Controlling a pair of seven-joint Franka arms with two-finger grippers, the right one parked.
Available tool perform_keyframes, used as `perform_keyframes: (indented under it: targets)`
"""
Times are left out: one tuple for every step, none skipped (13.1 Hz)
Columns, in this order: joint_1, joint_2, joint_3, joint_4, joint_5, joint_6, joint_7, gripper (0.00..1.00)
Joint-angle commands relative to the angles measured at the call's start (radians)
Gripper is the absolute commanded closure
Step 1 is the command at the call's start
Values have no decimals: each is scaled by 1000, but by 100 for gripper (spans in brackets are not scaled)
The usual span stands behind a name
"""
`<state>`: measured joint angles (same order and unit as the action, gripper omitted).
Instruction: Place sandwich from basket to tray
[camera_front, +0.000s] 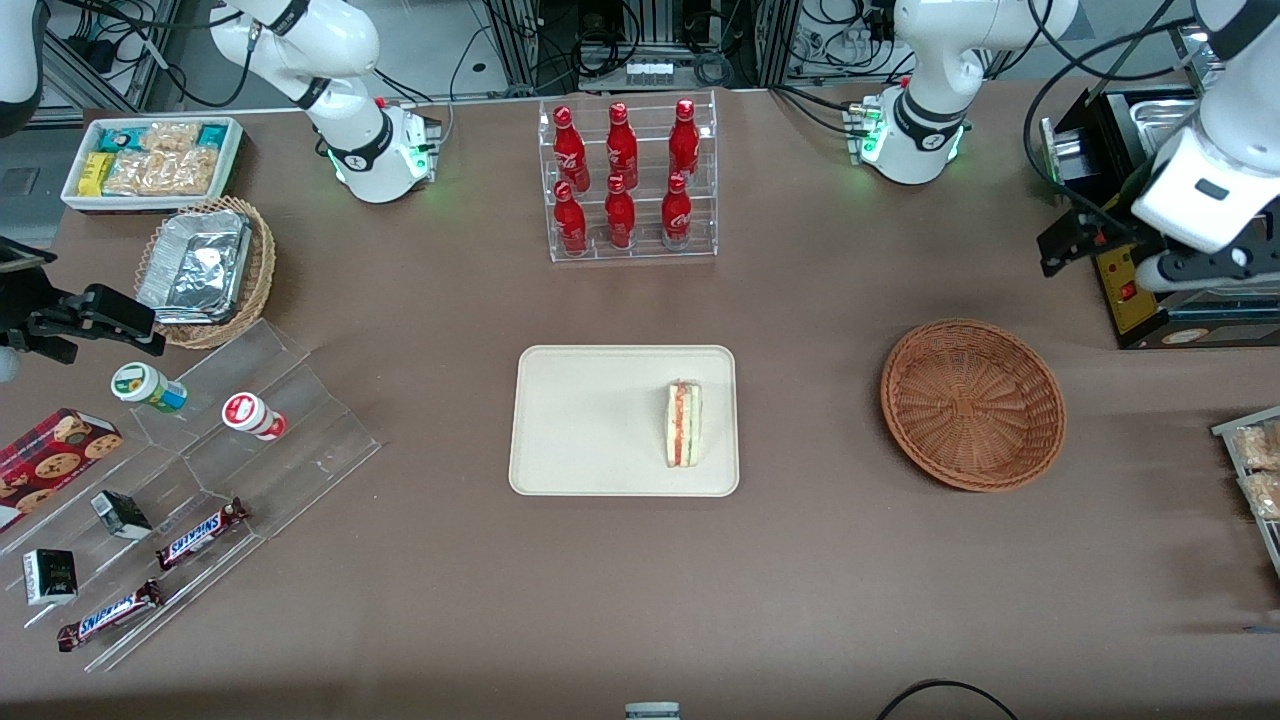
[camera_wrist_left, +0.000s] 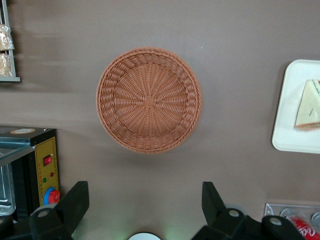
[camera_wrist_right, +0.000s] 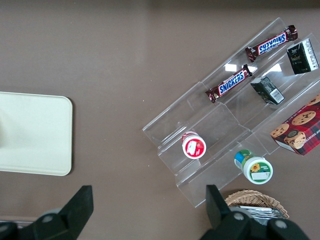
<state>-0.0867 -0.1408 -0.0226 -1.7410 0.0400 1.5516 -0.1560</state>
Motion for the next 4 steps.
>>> perform_keyframes:
  targets:
    - [45, -60, -4, -58, -73, -13, 46, 0]
    - [61, -53, 1, -43, -110, -13, 67, 0]
    - [61, -37, 3, -19, -112, -15, 97, 0]
    - [61, -23, 3, 1, -104, -16, 110, 0]
